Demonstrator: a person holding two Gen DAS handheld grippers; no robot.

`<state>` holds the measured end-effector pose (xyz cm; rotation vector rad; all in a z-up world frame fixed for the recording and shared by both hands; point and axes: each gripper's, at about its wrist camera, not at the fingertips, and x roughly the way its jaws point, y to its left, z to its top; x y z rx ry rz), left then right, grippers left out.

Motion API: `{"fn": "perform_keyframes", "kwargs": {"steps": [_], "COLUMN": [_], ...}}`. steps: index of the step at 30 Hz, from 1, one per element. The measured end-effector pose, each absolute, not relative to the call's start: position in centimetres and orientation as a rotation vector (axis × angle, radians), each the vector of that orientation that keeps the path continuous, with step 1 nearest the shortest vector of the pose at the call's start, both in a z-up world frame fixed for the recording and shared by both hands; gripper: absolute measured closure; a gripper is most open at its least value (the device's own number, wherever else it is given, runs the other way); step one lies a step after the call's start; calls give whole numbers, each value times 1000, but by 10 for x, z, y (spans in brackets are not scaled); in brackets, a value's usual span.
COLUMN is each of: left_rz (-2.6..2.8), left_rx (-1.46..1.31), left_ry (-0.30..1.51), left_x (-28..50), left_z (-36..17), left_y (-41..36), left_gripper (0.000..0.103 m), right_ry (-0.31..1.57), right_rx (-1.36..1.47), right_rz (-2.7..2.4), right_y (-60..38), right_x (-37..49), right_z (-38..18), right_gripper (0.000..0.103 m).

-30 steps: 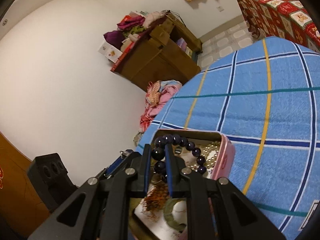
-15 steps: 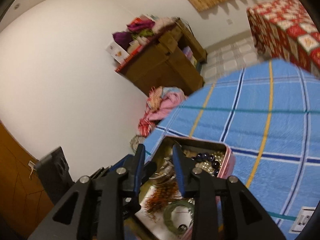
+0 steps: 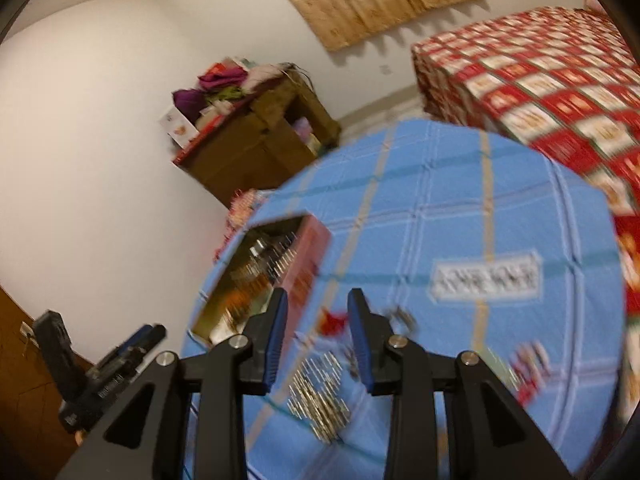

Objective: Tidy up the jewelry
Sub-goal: 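Withdraw both grippers from the tin toward the remaining jewelry, then grasp the gold bead chain with the right gripper and lift it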

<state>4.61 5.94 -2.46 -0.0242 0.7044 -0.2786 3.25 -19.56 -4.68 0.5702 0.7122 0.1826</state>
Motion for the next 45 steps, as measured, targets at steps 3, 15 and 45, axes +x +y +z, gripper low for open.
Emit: {"fn": "perform_keyframes", "kwargs": {"steps": [3,15,45], "left_rz": [-292,-376,-324], "left_rx": [-2,62,40], "left_ry": [724,759,755], "left_x": [36,0,6], "left_z": [-30,-46,-49], "left_y": [50,22,43], "left_gripper": [37,37,37], "right_ry": [759,831,942], "right_rx": [572,477,-44], "right_rz": [174,239,182], "right_y": [-196,-169,-91], "right_x": [13,-8,51], "right_z": [-62,-80,-107], "right_gripper": [67,41,87]}}
